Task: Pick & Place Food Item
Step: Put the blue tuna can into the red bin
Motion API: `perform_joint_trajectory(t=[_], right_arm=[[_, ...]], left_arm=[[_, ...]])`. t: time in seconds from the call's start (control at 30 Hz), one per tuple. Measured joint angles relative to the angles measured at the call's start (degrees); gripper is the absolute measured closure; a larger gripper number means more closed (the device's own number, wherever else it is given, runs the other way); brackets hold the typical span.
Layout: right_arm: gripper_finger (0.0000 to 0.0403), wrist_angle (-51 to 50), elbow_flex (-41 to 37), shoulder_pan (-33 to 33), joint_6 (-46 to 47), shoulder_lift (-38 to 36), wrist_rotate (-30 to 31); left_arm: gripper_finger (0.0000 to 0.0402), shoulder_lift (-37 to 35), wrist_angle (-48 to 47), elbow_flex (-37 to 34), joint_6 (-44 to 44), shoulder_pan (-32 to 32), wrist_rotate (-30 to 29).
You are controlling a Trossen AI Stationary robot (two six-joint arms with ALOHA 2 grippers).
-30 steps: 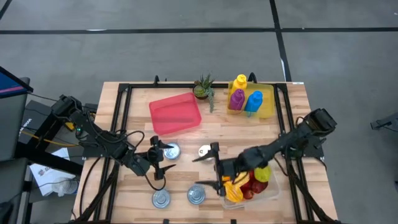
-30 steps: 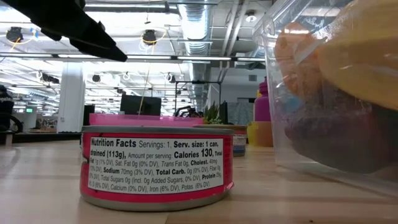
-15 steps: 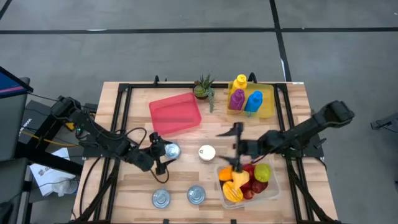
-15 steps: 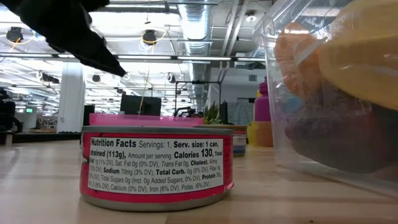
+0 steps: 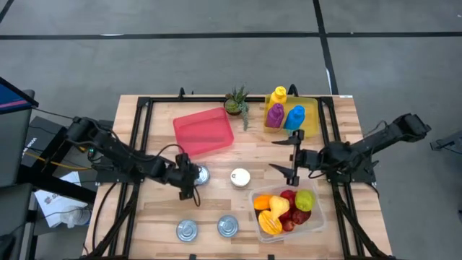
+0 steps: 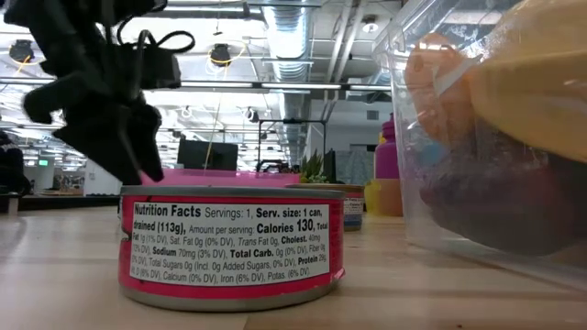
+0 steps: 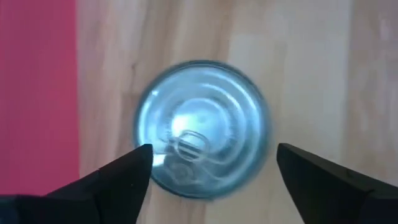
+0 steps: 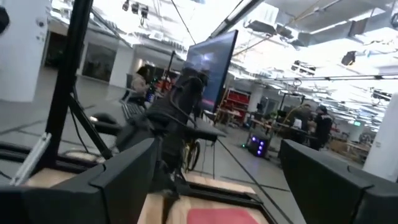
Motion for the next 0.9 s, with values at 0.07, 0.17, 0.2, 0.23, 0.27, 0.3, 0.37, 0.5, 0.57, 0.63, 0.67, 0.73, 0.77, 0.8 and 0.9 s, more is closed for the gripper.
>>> perform_joint_trajectory(t=[0.07,0.17,0.2,0.23,0.27,0.3,0.37,0.5,0.57,0.63,0.67,0.73,0.77,0.8,0.9], right_arm=[[0.0075,-0.41,-0.09,-0.4,0.0,0.2,0.06],[0.0075,-0.59,-0.09,-0.91,0.17,1.36,0.47],[0.0075,-0.71,-0.09,-1.11,0.17,1.72,0.69],[0.0075,-0.47,-0.09,-1.2,0.17,2.11,0.98],[0.0075,-0.18,-0.07,-1.38,0.19,2.46,1.21],[0.0075,-0.15,-0.07,-1.5,0.2,2.79,1.49],[0.0075,-0.07,-0.07,-1.55,0.2,3.31,1.55],[0.0075,0.09,-0.07,-1.54,0.22,3.49,1.56],[0.0075,0.09,-0.07,-1.54,0.22,3.49,1.56],[0.0075,0.09,-0.07,-1.54,0.22,3.49,1.56],[0.0075,0.09,-0.07,-1.54,0.22,3.49,1.56],[0.0075,0.07,-0.07,-1.54,0.22,3.49,1.56],[0.0075,0.07,-0.07,-1.54,0.22,3.49,1.56],[0.0075,0.05,-0.07,-1.54,0.24,3.49,1.56],[0.0075,0.01,-0.07,-1.54,0.26,3.49,1.56]], left_arm=[[0.008,0.85,-1.91,1.73,0.01,-1.7,-0.01],[0.0099,1.8,-2.05,3.42,1.42,-4.21,-0.06],[0.0105,2.29,-2.06,3.68,1.73,-4.88,-0.08],[0.0109,2.8,-2.17,3.75,1.82,-5.4,-0.24],[0.0114,3.45,-2.25,3.74,1.84,-5.79,-0.58],[0.0118,4.39,-2.47,3.74,1.85,-6.05,-1.32],[0.0126,6.6,-2.99,3.74,1.96,-6.36,-3.16],[0.0142,10.84,-2.68,3.85,3.25,-6.52,-7.77],[0.0154,12.45,-2.68,3.9,3.7,-6.83,-10.65],[0.0172,13.63,-2.79,3.88,4.0,-7.37,-13.47],[0.0185,13.93,-2.74,3.86,4.57,-7.68,-14.2],[0.0215,14.41,-2.63,3.8,4.9,-8.33,-15.93],[0.0232,14.42,-2.59,3.72,5.0,-8.65,-16.47],[0.0252,14.42,-2.36,3.72,5.02,-8.84,-16.6],[0.0319,14.3,-1.36,3.77,5.12,-9.28,-17.01]])
